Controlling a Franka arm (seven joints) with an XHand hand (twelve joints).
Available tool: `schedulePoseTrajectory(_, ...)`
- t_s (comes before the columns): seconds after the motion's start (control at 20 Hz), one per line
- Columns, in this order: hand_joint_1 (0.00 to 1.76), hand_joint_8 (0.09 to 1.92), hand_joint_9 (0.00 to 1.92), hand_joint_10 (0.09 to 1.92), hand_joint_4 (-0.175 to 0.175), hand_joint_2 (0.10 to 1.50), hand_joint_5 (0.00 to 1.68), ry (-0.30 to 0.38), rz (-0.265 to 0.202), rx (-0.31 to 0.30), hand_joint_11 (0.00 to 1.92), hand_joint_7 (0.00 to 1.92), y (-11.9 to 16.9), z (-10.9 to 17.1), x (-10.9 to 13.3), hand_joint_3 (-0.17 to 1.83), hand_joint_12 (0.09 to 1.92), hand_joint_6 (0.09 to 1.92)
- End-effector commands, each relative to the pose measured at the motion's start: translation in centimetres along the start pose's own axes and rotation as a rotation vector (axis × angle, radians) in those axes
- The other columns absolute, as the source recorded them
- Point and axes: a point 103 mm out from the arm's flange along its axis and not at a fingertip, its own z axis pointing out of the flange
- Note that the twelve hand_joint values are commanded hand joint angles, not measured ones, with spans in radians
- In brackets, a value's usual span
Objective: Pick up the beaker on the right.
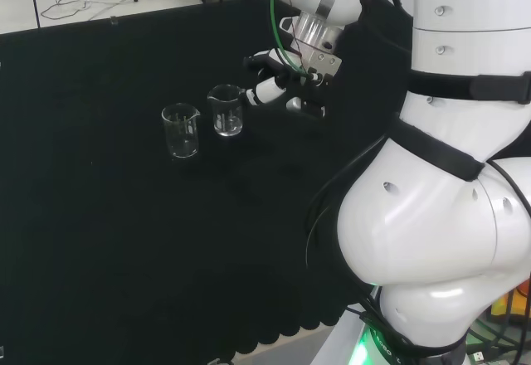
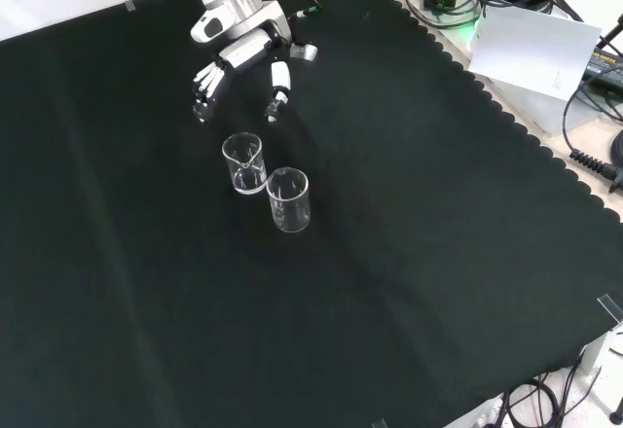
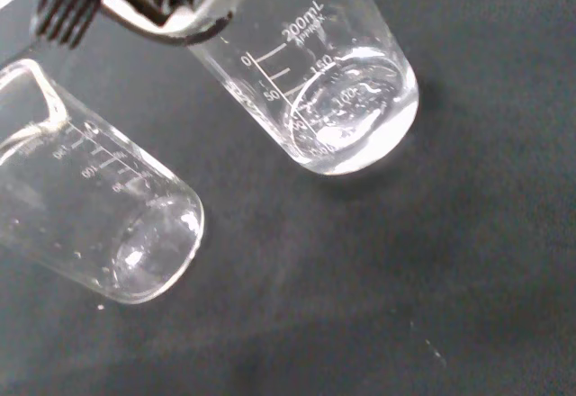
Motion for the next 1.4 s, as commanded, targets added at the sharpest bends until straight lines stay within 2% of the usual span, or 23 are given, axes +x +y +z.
schedulePoseTrajectory(0.05,0.92,0.66,0.40,0.67,-0.043,0.56,0.48,0.061,-0.044,-0.005,0.04,0.22,0.7,1.2,-0.7,0.59,1.41,0.09)
schedulePoseTrajectory(0.25,0.93,0.65,0.38,0.65,-0.043,0.56,0.46,0.082,-0.085,0.037,0.03,0.21,1.4,2.0,-1.0,0.60,1.40,0.09)
schedulePoseTrajectory(0.4,0.93,0.65,0.37,0.65,-0.042,0.55,0.45,0.121,-0.094,0.025,0.02,0.20,1.7,2.5,-1.2,0.61,1.40,0.09)
schedulePoseTrajectory(0.95,0.94,0.65,0.38,0.65,-0.046,0.53,0.48,0.164,-0.128,0.016,0.00,0.22,2.9,3.4,-1.2,0.65,1.41,0.09)
schedulePoseTrajectory(1.2,0.94,0.66,0.38,0.65,-0.046,0.53,0.49,0.184,-0.151,0.034,0.00,0.24,3.9,4.6,-0.4,0.65,1.40,0.09)
schedulePoseTrajectory(1.4,0.93,0.66,0.38,0.65,-0.047,0.52,0.50,0.211,-0.173,0.042,0.00,0.25,3.9,4.6,-0.7,0.65,1.39,0.09)
